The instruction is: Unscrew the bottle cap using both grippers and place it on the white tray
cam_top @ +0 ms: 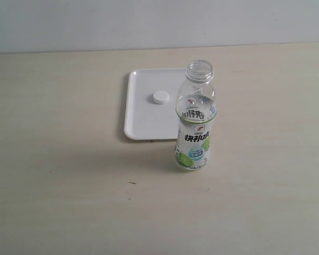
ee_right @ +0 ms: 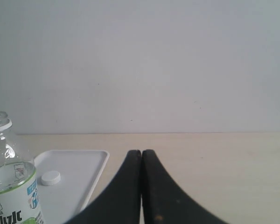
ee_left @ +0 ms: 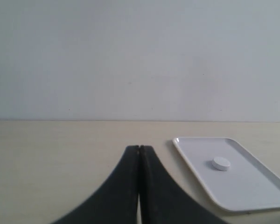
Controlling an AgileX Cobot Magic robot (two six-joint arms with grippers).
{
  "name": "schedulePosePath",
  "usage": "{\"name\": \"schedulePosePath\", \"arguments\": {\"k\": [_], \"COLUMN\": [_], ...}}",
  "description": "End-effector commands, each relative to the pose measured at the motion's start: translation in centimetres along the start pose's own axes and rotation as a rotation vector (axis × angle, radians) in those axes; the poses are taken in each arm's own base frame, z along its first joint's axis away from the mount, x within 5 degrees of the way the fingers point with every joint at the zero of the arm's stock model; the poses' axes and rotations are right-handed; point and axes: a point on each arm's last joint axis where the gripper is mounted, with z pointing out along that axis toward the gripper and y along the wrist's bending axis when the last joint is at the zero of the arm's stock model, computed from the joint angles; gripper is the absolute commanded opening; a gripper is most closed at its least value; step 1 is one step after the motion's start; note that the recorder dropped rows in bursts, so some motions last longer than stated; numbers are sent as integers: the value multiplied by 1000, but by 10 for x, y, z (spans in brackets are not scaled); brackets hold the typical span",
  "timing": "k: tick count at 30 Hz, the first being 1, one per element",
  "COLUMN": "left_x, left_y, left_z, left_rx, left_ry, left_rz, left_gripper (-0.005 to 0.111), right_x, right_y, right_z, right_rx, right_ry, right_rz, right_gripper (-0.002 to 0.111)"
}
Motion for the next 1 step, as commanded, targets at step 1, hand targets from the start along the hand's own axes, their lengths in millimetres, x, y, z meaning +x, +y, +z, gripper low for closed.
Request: {"name": "schedulePosePath", "arguments": {"k": [1], "left_x": [0], "left_y": [0], "left_z": [0], "left_rx": [-2], "left_ry": [-4], "left_rz": [-5], "left_gripper": [0], "right_x": [1], "right_y": [0], "right_z": [0], "right_rx": [6], "right_ry": [-5], "right_rz": [-6], "right_gripper": [0]}}
